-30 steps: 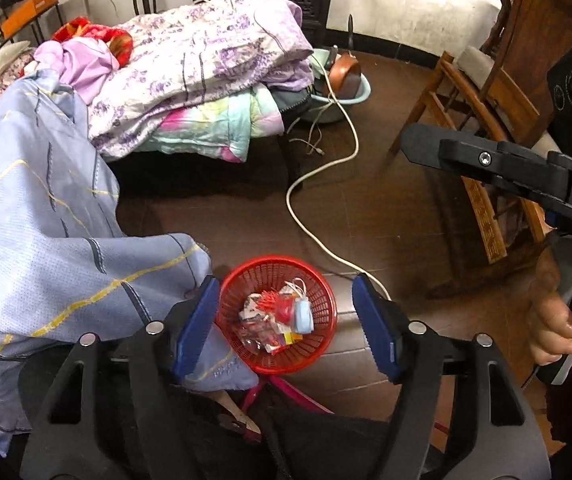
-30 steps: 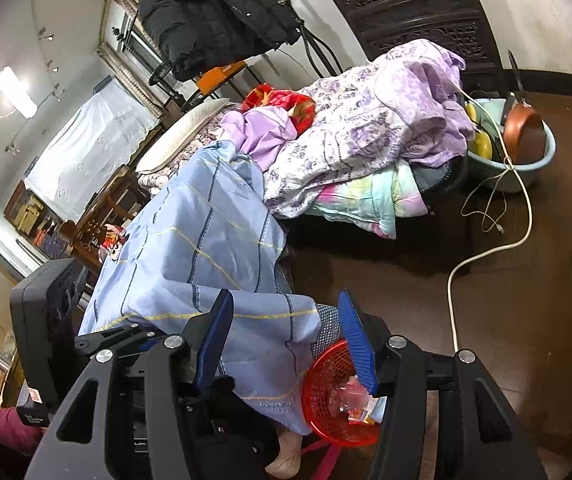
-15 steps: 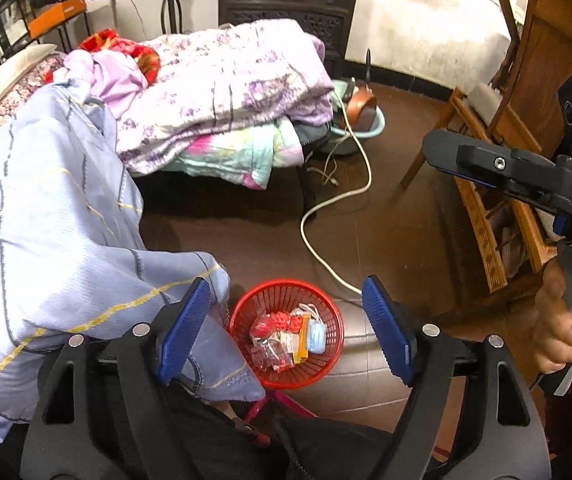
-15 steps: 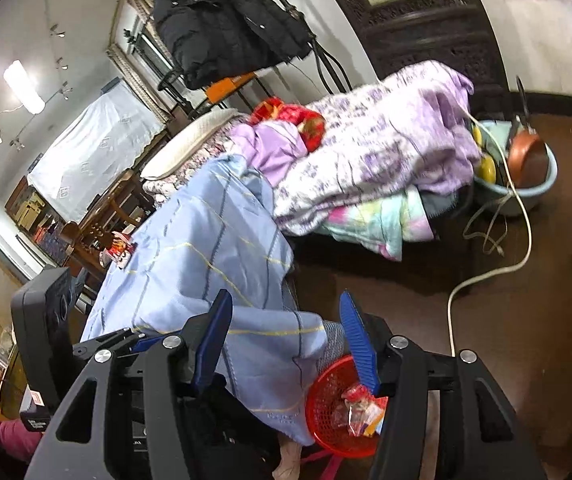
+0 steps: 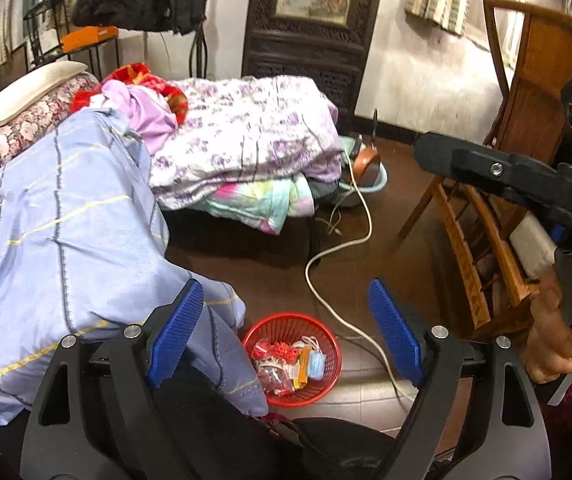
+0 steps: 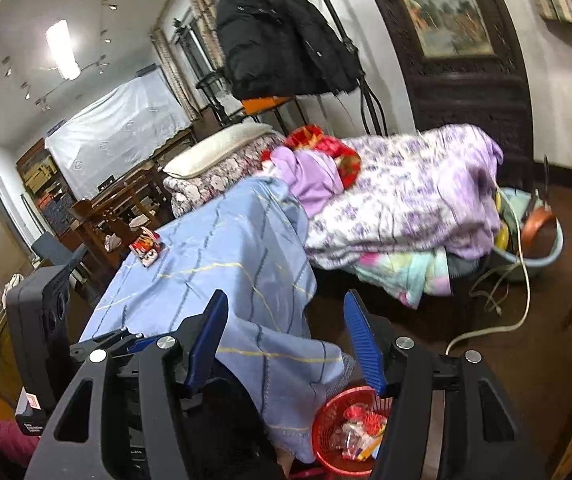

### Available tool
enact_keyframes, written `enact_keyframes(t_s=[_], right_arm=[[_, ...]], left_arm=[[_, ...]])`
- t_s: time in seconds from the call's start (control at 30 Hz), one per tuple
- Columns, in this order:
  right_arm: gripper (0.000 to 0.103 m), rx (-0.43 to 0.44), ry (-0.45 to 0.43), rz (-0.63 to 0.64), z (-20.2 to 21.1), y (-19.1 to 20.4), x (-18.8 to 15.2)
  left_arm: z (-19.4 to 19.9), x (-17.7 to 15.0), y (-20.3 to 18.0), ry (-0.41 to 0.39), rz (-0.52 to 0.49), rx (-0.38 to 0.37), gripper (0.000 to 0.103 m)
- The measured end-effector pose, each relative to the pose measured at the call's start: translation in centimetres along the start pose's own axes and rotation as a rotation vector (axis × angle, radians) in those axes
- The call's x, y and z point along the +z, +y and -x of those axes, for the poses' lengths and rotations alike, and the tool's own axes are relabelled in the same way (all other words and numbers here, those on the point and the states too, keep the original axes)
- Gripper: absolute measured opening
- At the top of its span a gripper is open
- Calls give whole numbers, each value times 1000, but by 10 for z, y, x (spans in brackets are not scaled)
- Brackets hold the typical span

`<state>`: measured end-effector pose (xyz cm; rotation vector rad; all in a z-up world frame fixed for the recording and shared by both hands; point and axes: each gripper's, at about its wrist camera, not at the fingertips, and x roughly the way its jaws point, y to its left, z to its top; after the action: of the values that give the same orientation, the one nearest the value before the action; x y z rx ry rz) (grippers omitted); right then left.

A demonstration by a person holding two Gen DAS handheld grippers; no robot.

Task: Collect trash
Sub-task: 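Move both open tools back over the last trash on the bed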

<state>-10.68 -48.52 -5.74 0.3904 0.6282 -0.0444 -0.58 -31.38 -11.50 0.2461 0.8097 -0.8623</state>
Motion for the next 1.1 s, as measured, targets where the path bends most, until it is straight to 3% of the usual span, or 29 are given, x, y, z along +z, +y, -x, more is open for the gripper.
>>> enact_keyframes(t_s=[0.33,1.1], right_arm=[[65,50,-95,75,40,68,38],[73,73,-244,299,106,246,43]], left_arm=[[55,0,21,-131,54,3,87],[202,-47,89,-452,138,41,94]])
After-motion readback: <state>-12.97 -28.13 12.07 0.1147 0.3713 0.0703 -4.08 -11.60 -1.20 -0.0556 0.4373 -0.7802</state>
